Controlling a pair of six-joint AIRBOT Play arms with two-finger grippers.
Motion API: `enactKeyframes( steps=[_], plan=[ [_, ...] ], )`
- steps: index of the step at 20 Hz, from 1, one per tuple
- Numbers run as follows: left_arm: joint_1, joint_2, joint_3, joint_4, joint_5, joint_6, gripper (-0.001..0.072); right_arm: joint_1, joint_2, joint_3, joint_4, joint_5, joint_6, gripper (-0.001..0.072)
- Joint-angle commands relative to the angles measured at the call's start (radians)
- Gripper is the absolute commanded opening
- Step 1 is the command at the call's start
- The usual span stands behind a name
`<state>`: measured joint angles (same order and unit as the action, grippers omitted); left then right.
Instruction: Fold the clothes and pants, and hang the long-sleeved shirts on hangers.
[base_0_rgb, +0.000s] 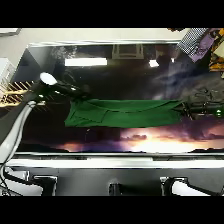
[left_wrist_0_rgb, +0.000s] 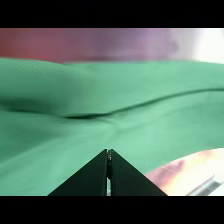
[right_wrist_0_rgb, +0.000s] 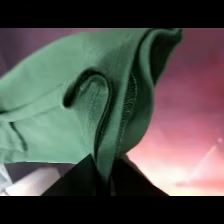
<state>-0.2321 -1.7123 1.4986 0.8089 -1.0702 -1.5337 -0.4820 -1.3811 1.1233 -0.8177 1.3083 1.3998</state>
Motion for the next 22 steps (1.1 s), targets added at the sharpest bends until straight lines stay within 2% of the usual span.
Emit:
enactKeyframes(
  steps=[1,5,9,16,22],
  plan=[
    [-0.172,-0.059,-0.029,-0.085,0.171,-0.06,0.0019,0.0,0.099,0.002,-0.006,0.0,0.088,0.0032],
    [-0.319,-0.113,-0.028,-0.176,0.354,-0.134,0.0018,0.0,0.17,0.035,-0.019,0.012,0.143,0.0032],
    [-0.414,-0.184,0.013,-0.295,0.452,-0.144,0.0018,0.0,0.173,0.164,-0.023,0.065,0.176,0.0031],
    [-0.507,-0.339,0.175,-0.339,0.462,-0.251,0.0018,0.001,0.173,0.226,-0.021,0.106,0.193,0.0032],
    [-0.56,-0.433,0.33,-0.338,0.459,-0.321,0.0017,0.002,0.173,0.226,-0.021,0.135,0.166,0.0032]
  ],
)
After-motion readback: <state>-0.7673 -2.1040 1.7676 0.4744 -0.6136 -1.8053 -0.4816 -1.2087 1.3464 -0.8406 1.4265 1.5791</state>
